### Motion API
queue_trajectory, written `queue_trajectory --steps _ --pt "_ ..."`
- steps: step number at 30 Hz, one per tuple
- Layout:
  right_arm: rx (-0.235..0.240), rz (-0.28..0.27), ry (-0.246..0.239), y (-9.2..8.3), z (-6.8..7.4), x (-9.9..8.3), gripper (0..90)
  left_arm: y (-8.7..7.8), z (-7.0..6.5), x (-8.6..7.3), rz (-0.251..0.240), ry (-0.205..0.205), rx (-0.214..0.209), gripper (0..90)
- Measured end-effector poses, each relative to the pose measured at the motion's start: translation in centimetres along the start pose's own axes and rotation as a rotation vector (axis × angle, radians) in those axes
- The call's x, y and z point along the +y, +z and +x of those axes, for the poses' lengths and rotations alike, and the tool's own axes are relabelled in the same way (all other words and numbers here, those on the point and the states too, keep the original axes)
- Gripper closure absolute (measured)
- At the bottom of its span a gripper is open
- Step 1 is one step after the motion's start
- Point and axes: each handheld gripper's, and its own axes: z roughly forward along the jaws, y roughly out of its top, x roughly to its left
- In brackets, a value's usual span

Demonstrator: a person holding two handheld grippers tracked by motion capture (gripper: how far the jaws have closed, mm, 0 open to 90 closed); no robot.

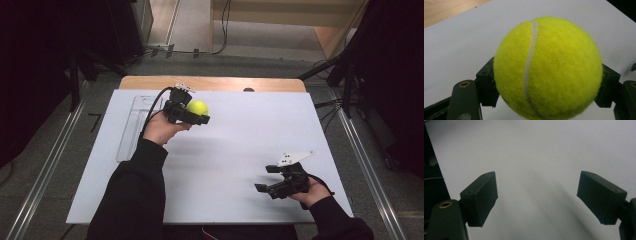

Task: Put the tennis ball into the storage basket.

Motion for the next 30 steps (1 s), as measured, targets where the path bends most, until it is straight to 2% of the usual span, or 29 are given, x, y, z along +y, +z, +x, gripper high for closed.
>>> queue_trajectory --steps 18,30 --pt "-0.006 0.002 -0.015 0.0 -0.1 0.2 14.8 -1.6 1.7 -0.9 -0.01 -0.049 0.006 25.7" --pt "-0.003 0.005 -0.016 0.1 0.0 0.4 14.8 -2.6 3.1 -1.6 -0.015 -0.083 0.04 25.7"
